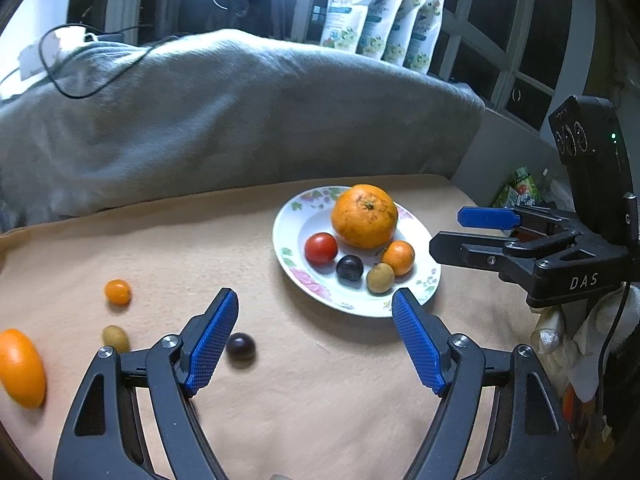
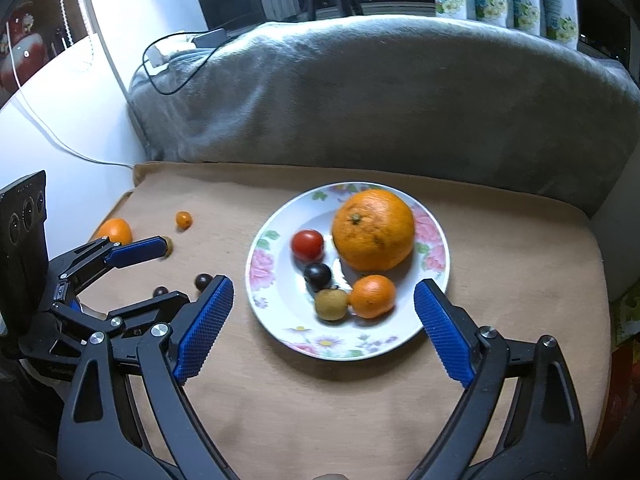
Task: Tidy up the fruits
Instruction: 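Withdraw both grippers and move them toward the loose large orange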
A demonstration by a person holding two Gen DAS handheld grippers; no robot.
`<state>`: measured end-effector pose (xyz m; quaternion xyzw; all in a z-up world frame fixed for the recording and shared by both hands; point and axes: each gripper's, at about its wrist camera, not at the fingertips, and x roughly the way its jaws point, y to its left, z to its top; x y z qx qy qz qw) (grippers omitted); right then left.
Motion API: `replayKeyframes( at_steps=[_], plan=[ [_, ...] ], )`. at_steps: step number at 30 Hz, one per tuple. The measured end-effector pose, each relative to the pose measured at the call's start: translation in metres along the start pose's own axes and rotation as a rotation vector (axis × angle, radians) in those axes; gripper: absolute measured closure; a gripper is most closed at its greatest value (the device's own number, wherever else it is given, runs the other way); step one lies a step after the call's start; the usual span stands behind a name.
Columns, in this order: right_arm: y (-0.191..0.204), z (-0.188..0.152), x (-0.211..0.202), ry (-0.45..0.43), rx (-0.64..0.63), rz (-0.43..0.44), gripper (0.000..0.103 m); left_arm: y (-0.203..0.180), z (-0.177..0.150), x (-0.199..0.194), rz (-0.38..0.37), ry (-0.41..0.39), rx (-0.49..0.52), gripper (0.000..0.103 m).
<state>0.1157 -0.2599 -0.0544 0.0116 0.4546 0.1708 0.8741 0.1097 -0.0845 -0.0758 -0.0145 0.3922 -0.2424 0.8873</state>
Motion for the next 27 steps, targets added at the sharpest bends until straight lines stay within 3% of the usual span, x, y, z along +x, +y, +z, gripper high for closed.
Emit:
replayKeyframes(
  at_steps=[14, 27],
  plan=[
    [0.064, 0.015, 0.009, -0.052, -0.083, 0.067, 0.009, 0.044, -0.011, -0.05, 0.112, -0.076, -0.065, 0.024],
    [0.136, 0.028, 0.042, -0.029, -0.182, 0.175, 0.009, 0.121, -0.044, -0.087, 0.237, -0.095, -0.203, 0.024]
  ],
)
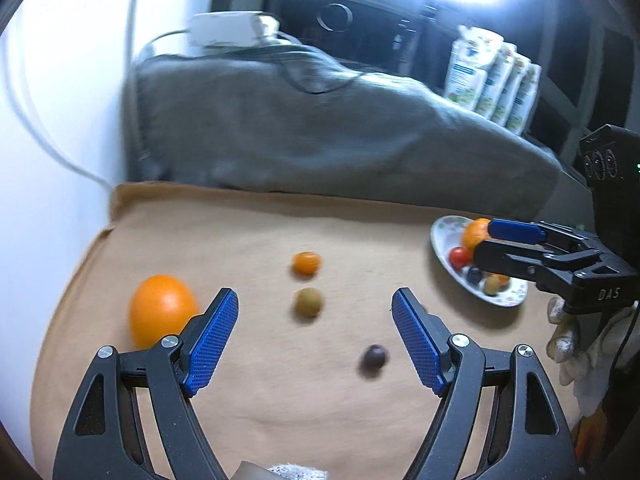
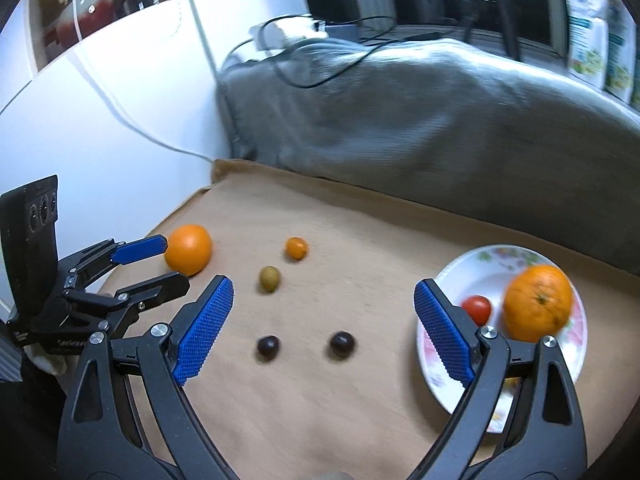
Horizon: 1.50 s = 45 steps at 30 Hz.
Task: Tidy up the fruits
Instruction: 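Withdraw both grippers and move them toward the loose large orange, then close both grippers around the large orange from opposite sides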
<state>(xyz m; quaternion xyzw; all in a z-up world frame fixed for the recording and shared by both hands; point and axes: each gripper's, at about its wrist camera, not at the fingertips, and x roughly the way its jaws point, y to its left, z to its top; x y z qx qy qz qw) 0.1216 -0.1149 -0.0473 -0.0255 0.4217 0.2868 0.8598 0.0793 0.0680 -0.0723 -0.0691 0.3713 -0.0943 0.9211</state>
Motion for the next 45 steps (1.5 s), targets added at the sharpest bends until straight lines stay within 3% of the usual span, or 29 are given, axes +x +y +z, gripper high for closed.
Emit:
replayKeyframes(
  at_steps=[6, 21, 34, 38, 45],
  plan=[
    [0.023, 0.012, 0.028, 0.039, -0.017, 0.033, 0.009, 0.034, -0.008, -0.005, 0.048, 0.004, -0.055, 0.024],
    [0.087, 0.033, 0.108, 0.16, -0.037, 0.196, 0.009, 0.109, -0.036, 0.008, 0.016, 0.064, -0.229, 0.025],
    [0.103, 0.039, 0.179, 0.303, 0.125, 0.36, 0.009, 0.125, -0.04, 0.03, -0.059, 0.105, -0.303, 0.026],
    [0.109, 0.035, 0.193, 0.335, 0.14, 0.375, 0.018, 0.129, -0.038, 0.034, -0.071, 0.112, -0.321, 0.029],
    [0.115, 0.037, 0.208, 0.356, 0.17, 0.401, 0.023, 0.127, -0.037, 0.04, -0.074, 0.13, -0.313, 0.036]
  ],
)
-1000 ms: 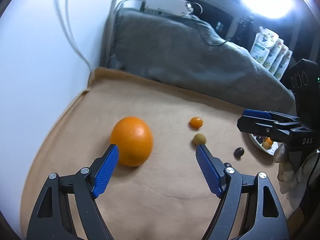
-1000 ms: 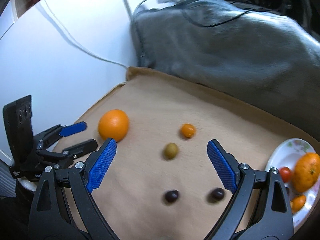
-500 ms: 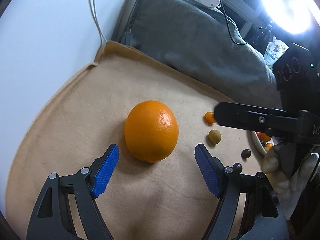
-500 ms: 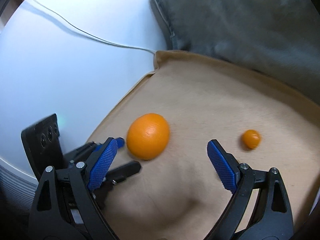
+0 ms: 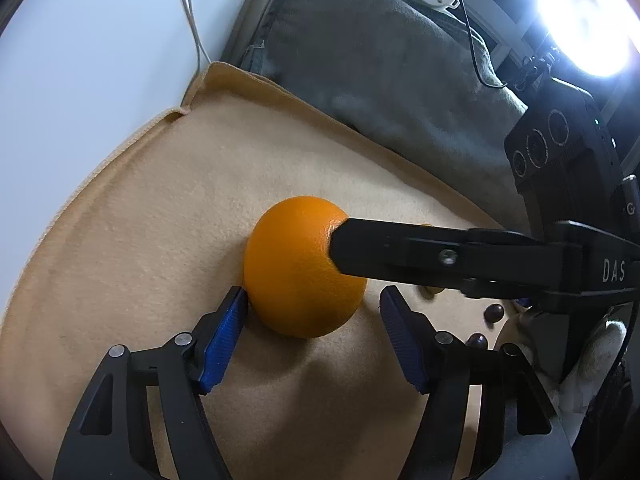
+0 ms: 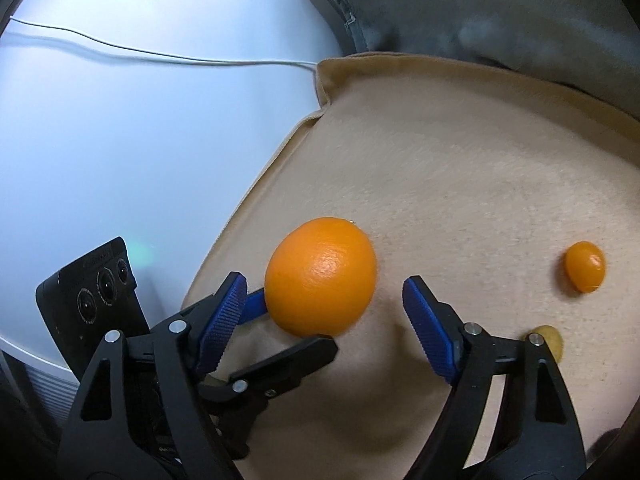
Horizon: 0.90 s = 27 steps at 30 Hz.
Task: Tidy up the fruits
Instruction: 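Close both grippers around the large orange from opposite sides, then lift and carry the large orange with both grippers onto the plate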
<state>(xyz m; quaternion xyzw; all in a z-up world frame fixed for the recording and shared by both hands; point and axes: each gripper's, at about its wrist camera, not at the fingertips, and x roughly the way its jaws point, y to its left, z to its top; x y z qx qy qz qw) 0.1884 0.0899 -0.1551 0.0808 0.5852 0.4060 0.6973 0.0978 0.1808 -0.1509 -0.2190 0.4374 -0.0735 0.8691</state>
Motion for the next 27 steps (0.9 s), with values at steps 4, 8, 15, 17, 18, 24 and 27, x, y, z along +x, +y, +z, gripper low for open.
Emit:
replayKeyframes(
  at_steps=[4, 8, 15, 17, 18, 24, 27],
  plan=[
    [0.001, 0.006, 0.006, 0.011, 0.012, 0.007, 0.031, 0.002, 0.001, 0.001, 0.006, 0.005, -0.006, 0.042],
    [0.002, 0.008, 0.007, 0.009, 0.007, -0.01, 0.038, 0.003, 0.002, 0.001, 0.015, 0.004, -0.007, 0.043],
    [0.0, 0.006, -0.006, -0.012, 0.017, -0.006, 0.039, -0.005, 0.002, -0.002, 0.036, 0.002, 0.013, 0.043],
    [-0.001, 0.004, -0.012, -0.021, 0.015, -0.007, 0.039, -0.008, 0.002, -0.003, 0.036, 0.0, 0.018, 0.043],
    [-0.001, 0.003, -0.014, -0.027, 0.014, -0.008, 0.039, -0.011, 0.002, -0.004, 0.035, -0.002, 0.021, 0.043],
    [-0.003, 0.0, -0.036, -0.067, 0.019, -0.016, 0.039, -0.032, 0.001, -0.007, 0.027, -0.019, 0.059, 0.043],
    [-0.005, -0.006, -0.05, -0.09, 0.016, -0.025, 0.039, -0.045, 0.001, -0.01, 0.019, -0.029, 0.08, 0.043]
  ],
)
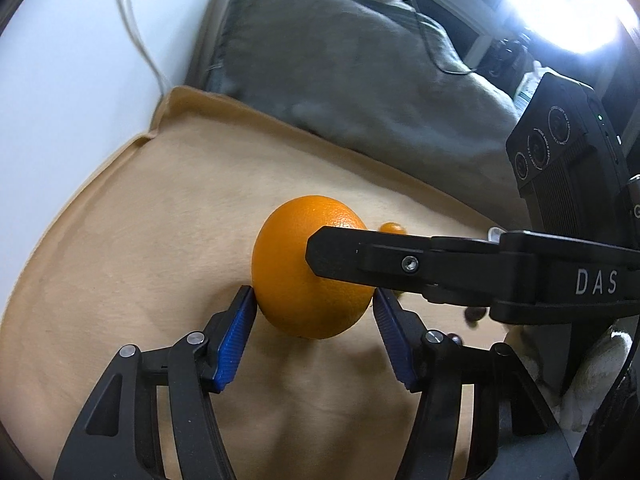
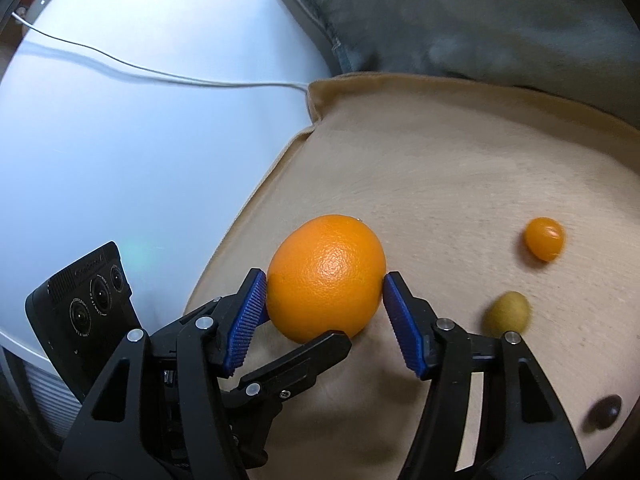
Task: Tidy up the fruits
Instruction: 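Lift and carry the large orange with both grippers onto the plate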
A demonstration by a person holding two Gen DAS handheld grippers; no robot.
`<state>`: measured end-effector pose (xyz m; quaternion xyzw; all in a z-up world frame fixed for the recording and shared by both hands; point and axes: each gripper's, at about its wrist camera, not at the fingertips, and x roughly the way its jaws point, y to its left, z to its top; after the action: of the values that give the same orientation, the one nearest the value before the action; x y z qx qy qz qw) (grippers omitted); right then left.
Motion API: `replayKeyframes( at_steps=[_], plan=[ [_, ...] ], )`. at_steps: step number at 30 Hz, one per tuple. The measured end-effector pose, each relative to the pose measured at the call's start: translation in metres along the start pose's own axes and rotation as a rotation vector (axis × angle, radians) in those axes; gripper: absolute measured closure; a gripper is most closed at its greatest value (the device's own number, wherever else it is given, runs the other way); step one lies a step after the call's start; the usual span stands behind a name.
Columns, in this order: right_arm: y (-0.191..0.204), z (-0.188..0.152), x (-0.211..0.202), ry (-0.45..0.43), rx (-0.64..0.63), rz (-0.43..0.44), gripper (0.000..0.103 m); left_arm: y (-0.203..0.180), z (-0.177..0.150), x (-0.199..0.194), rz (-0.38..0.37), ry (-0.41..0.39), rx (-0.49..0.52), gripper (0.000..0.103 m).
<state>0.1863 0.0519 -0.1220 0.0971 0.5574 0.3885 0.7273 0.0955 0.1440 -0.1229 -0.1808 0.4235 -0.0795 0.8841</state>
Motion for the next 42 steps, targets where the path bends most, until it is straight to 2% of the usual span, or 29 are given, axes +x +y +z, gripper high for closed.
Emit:
replayKeyframes(
  at_steps=[14, 23, 32, 42],
  plan=[
    [-0.006, -0.021, -0.069, -0.106, -0.013, -0.061, 0.039, -0.064, -0.004, -0.011, -0.055, -0.037, 0.09, 0.043],
    [-0.025, -0.048, -0.12, -0.167, 0.007, -0.105, 0.039, -0.107, -0.012, -0.008, -0.11, -0.041, 0.148, 0.043],
    [-0.051, -0.076, -0.167, -0.218, 0.048, -0.159, 0.039, -0.153, -0.02, 0.005, -0.174, -0.018, 0.206, 0.043],
    [-0.082, -0.1, -0.201, -0.252, 0.097, -0.202, 0.039, -0.195, -0.03, 0.025, -0.231, 0.023, 0.247, 0.043]
  ],
)
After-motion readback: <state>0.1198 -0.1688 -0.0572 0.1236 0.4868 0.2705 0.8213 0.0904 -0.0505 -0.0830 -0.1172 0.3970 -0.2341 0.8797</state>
